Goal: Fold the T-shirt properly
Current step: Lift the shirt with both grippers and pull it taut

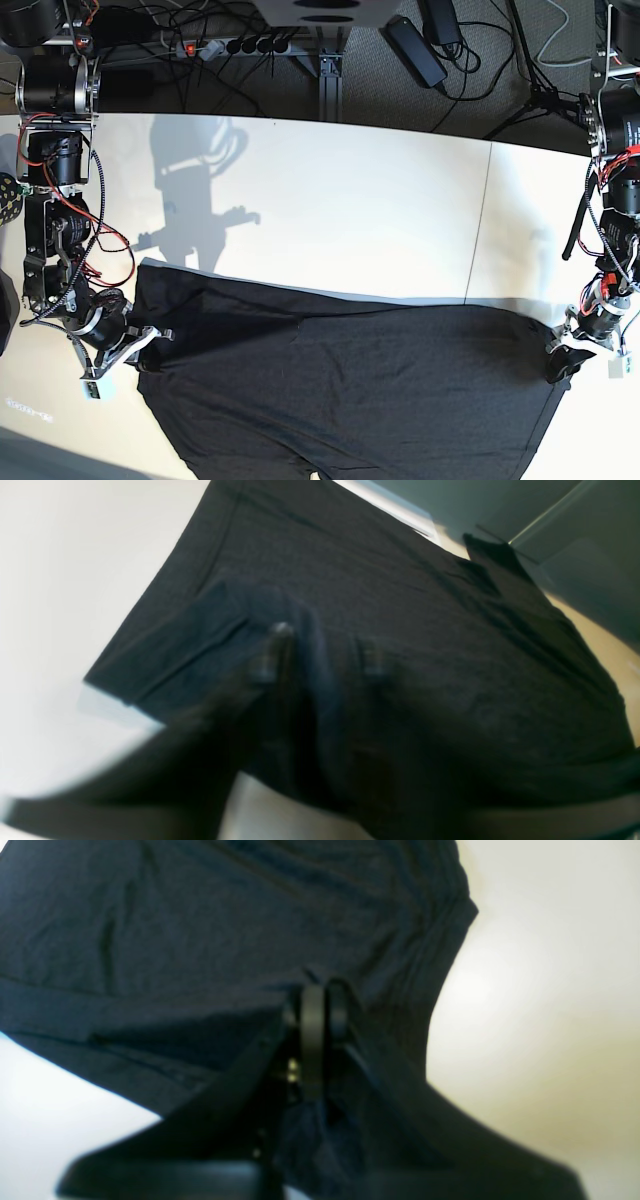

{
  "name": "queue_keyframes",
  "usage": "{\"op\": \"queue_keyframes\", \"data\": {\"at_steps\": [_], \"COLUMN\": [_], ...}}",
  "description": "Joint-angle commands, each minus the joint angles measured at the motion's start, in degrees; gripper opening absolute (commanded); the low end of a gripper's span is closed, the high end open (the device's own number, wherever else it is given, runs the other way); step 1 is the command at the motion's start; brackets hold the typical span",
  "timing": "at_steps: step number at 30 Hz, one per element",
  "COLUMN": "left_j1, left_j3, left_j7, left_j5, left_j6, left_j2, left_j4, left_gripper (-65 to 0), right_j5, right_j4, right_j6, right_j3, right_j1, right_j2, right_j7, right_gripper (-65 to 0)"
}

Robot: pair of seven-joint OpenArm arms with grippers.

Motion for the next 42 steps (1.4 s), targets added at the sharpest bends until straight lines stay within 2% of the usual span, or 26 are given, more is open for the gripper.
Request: {"op": "queue_keyframes", "data": {"at_steps": [1,3,4,6,7,8,9,13,14,15,16,17,18,19,20,21,26,30,32,35,42], "left_j1": [-1.92,-2.01,-2.08,-2.67,-2.97,-3.32,-3.65,-4.11,-4.09,-4.09,-4.07,-4.09,-4.09,-4.07,-4.07,-4.09,-4.39,-5.09,-5.18,-5.18,-5.18], "left_j3": [-0.24,-0.24,-0.24,-0.24,-0.24,-0.24,-0.24,-0.22,-0.22,-0.22,-0.2,0.11,0.5,1.05,1.84,2.78,8.74,14.12,16.26,18.32,20.31], "left_j7": [-1.36,-1.31,-1.33,-1.29,-1.29,-1.2,-0.81,-0.48,-0.5,-0.48,-0.46,-0.46,-0.46,-0.5,-0.5,-0.5,-2.36,-2.4,-2.21,-0.17,7.34], "left_j5": [0.2,0.55,0.66,0.74,0.72,0.72,0.72,0.72,0.87,1.51,2.8,4.52,5.9,6.73,7.23,7.85,13.79,15.08,15.8,19.17,19.41], "left_j6": [0.04,3.3,4.61,5.29,5.22,5.22,5.22,5.22,5.2,5.18,5.18,5.18,5.2,5.25,5.33,5.38,5.88,13.38,15.39,15.5,15.89], "left_j2": [-1.14,-1.27,-1.38,-1.36,-1.33,-1.36,-1.36,-1.33,-1.29,-1.18,-1.16,-1.05,-1.05,-1.05,-1.05,-1.07,-1.03,-0.98,-0.66,0.55,2.69], "left_j4": [0.42,0.39,0.39,0.39,0.39,0.39,0.39,0.39,0.39,0.39,0.39,0.39,0.39,0.39,0.39,0.39,0.39,0.39,0.39,0.39,0.37], "left_gripper": [-26.9,-23.5,-23.5,-23.5,-23.5,-23.5,-23.5,-23.9,-24.9,-28.7,-35.6,-45.5,-54.8,-61.8,-65.0,-65.0,-65.0,-65.0,-65.0,-65.0,-65.0], "right_j5": [0.61,0.59,0.59,-0.02,-0.02,0.0,0.04,0.42,0.42,0.42,0.39,0.42,0.42,0.17,-0.04,-0.33,-7.82,-9.29,-10.62,-11.17,-10.93], "right_j4": [0.68,0.59,0.59,0.59,0.59,0.61,0.61,1.62,2.19,2.69,2.99,3.08,3.08,3.08,3.08,3.08,1.64,-2.67,-5.62,-10.08,-13.79], "right_j6": [2.99,2.99,2.99,2.95,2.95,2.95,2.97,2.97,2.97,2.97,2.97,2.97,2.97,2.97,2.97,2.97,2.95,2.95,2.95,2.95,2.93], "right_j3": [0.33,0.33,0.33,0.33,0.33,0.33,0.33,0.35,0.39,0.39,0.39,0.39,0.39,0.39,0.39,0.39,0.37,0.37,0.37,0.37,0.37], "right_j1": [1.7,1.68,1.68,1.7,1.68,1.7,1.7,1.7,1.7,1.7,1.88,2.01,2.25,2.54,2.69,2.78,2.49,2.47,2.49,2.47,0.52], "right_j2": [0.74,0.76,0.76,0.74,0.74,0.59,0.44,-0.68,-1.01,-1.31,-1.79,-2.14,-2.73,-3.17,-3.72,-4.15,-6.29,-6.67,-6.69,-6.69,-6.67], "right_j7": [1.7,2.97,3.67,4.33,4.33,4.33,4.31,4.33,4.31,4.31,4.31,4.33,4.39,4.35,4.31,4.28,3.87,3.91,3.91,3.85,0.94], "right_gripper": [-65.0,-65.0,-58.9,-39.9,-32.5,-28.1,-27.3,-27.5,-27.5,-27.5,-27.8,-29.8,-34.7,-42.7,-53.5,-65.0,-65.0,-65.0,-65.0,-65.0,-65.0]}}
